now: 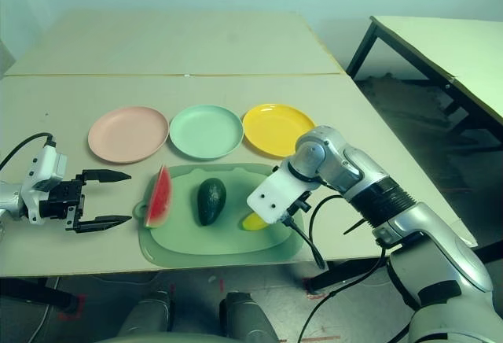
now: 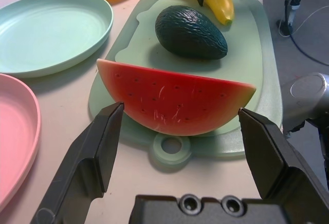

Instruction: Place the fruits into color-matched plates.

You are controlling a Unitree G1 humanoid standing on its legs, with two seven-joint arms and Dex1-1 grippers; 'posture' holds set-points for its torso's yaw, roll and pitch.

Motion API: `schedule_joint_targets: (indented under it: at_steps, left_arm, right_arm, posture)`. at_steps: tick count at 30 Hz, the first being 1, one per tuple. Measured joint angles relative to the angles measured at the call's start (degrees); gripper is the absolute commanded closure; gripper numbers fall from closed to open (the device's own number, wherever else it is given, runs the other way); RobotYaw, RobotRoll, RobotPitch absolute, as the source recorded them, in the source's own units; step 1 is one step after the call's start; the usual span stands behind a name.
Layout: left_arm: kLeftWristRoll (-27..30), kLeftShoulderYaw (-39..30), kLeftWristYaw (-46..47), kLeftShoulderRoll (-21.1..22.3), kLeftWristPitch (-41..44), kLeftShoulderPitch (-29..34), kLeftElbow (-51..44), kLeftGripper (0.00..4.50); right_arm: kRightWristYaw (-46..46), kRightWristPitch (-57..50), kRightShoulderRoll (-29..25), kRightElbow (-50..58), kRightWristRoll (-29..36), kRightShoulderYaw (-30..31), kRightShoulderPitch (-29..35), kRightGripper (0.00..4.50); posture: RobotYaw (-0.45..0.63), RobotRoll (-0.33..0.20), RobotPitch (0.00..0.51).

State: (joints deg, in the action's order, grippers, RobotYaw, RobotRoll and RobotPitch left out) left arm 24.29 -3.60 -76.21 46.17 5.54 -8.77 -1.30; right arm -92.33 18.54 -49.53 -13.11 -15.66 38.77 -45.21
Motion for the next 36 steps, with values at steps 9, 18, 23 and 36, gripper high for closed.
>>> schedule_joint_targets:
  at_steps: [9,18,23,36]
  left_arm:
    - [0.64,-0.36,1.29,-0.35,1.39,-1.84,0.62,0.00]
    - [1.17,-1.37,9.79,-3.52,6.60,-5.07,0.48,0.00]
    - [0.88,-1.36,11.32,-4.07,6.83,-5.86,0.25,0.00]
    - [-1.53,-0.21,13.15,-4.67,5.72,-7.53,0.10,0.00]
  right_arm:
    - [-0.04,-3.40,-1.69,-0.23,2.18,0.52,-6.79,2.80]
    - [4.01,-0.37,6.84,-25.10,-3.79,-0.49,-21.58,2.80]
    - [13.29,2.99,10.66,-41.77,-9.42,-0.84,-29.28,2.80]
    - [38.92,1.16,16.05,-62.36,-18.83,-1.54,-30.62,2.80]
  posture:
    - [0.07,0.000,0.049]
    - [0.08,0.000,0.044]
    - [0.09,0.000,0.046]
    - [0.10,0.000,0.046]
